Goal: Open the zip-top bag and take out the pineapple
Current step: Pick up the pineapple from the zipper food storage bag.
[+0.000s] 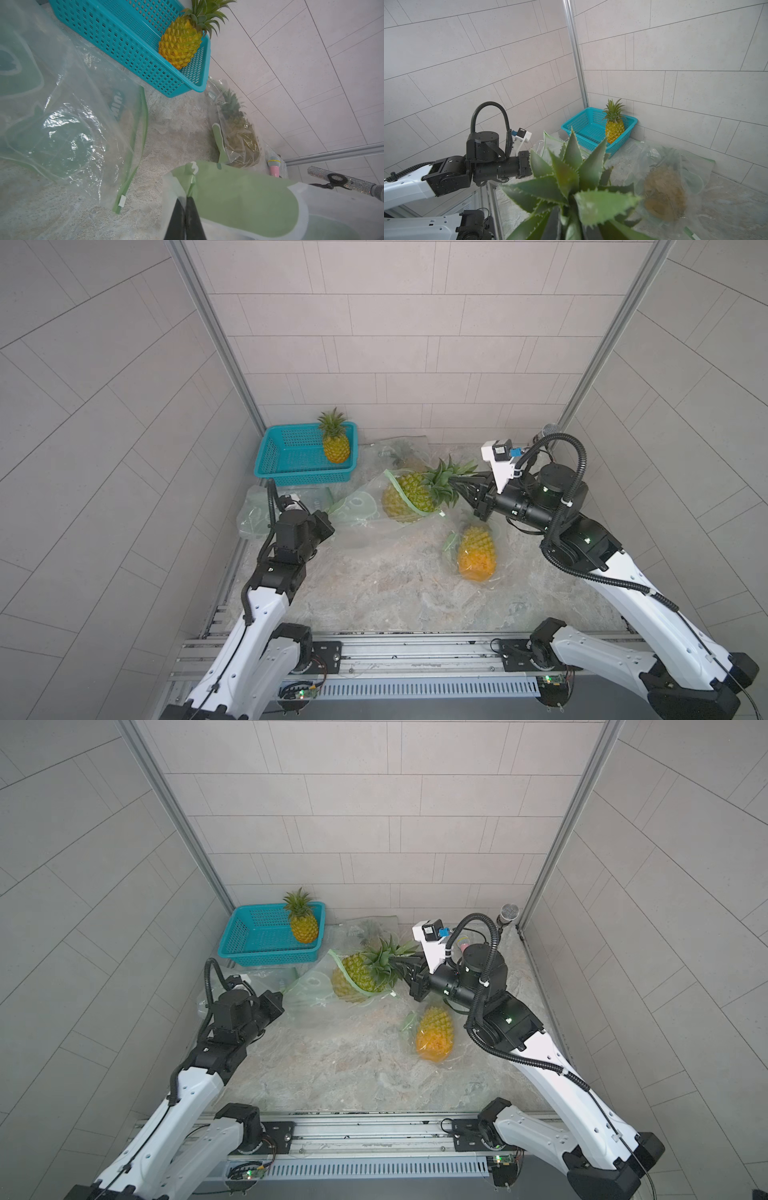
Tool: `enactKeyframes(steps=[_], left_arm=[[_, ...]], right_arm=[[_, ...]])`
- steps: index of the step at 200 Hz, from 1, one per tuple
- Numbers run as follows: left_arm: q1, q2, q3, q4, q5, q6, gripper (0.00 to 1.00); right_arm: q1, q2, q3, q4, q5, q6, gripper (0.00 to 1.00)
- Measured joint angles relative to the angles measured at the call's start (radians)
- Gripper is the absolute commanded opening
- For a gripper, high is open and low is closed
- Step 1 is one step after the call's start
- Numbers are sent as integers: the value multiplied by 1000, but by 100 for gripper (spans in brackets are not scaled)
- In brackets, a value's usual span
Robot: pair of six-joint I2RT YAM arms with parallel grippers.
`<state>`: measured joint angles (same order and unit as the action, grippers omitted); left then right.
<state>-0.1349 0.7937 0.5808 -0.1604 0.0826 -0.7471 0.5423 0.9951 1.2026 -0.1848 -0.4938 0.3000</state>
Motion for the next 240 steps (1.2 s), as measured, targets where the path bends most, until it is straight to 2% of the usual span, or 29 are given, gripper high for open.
enactKeyframes(steps=[29, 65, 103, 138, 240], left_arm=[[1, -3, 0, -11, 13, 67, 0], [10, -18, 0, 1, 95, 155, 0], [11, -51, 0, 52, 181, 216, 0], [11, -52, 0, 58, 209, 246, 0], [11, -82, 0, -16, 45, 251, 0]], right_arm=[[0, 0, 0, -3, -13, -1, 0], [-2, 4, 0, -5, -23, 0, 0], [-6, 28, 0, -5, -19, 0, 0], [-7, 34, 0, -6, -5, -4, 0], [-23, -1, 0, -14, 6, -11, 0]])
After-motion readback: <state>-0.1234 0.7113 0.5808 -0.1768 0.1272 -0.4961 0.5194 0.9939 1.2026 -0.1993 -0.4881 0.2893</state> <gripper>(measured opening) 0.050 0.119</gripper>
